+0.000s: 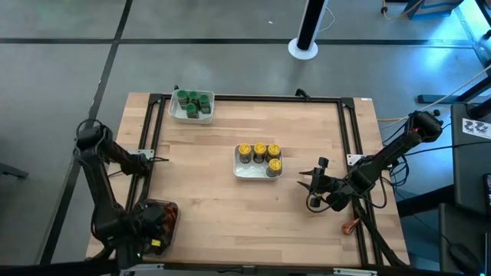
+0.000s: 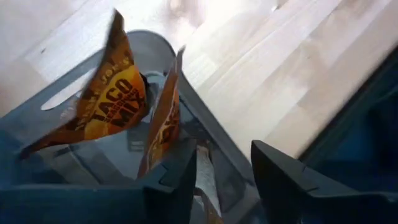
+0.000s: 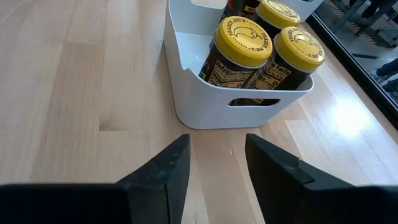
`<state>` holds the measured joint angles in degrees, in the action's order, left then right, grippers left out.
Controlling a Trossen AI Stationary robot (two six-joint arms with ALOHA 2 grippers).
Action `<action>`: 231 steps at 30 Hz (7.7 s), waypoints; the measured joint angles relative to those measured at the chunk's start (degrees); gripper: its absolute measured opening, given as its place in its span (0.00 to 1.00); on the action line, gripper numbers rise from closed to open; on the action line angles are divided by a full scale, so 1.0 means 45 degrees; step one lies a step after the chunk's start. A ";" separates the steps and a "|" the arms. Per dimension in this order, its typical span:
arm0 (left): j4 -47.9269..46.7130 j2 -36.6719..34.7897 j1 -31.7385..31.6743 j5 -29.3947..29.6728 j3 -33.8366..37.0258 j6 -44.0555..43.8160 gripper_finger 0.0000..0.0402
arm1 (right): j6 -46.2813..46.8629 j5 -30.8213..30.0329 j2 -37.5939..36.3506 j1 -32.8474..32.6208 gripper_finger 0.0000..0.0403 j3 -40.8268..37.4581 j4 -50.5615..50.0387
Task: Sort spices by type
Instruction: Put the orange seasoning pack into the black bin
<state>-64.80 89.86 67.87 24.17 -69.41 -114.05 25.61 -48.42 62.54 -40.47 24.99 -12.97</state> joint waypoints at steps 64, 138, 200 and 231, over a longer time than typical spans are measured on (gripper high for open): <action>0.9379 -0.1630 -0.8742 0.2908 0.2951 1.7197 0.36 | 0.5112 0.9688 0.0078 0.0366 0.78 0.5945 -0.8998; 1.1314 -0.1625 -1.0204 0.2908 0.3283 2.0431 0.36 | 0.8992 1.1195 0.3585 -0.4469 0.02 0.5940 -0.9804; 1.4836 0.1401 -1.0578 0.2024 0.3274 2.1733 0.36 | -0.2764 1.0344 0.9258 0.4002 0.01 1.2055 -0.8630; 1.4978 0.1391 -1.0581 0.2024 0.3274 2.1104 0.36 | -0.2060 0.9876 0.8711 0.3684 0.43 1.5271 -1.3912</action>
<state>2.60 96.12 20.26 33.28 -54.68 -19.08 16.34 -3.98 101.74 -23.89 93.71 -75.57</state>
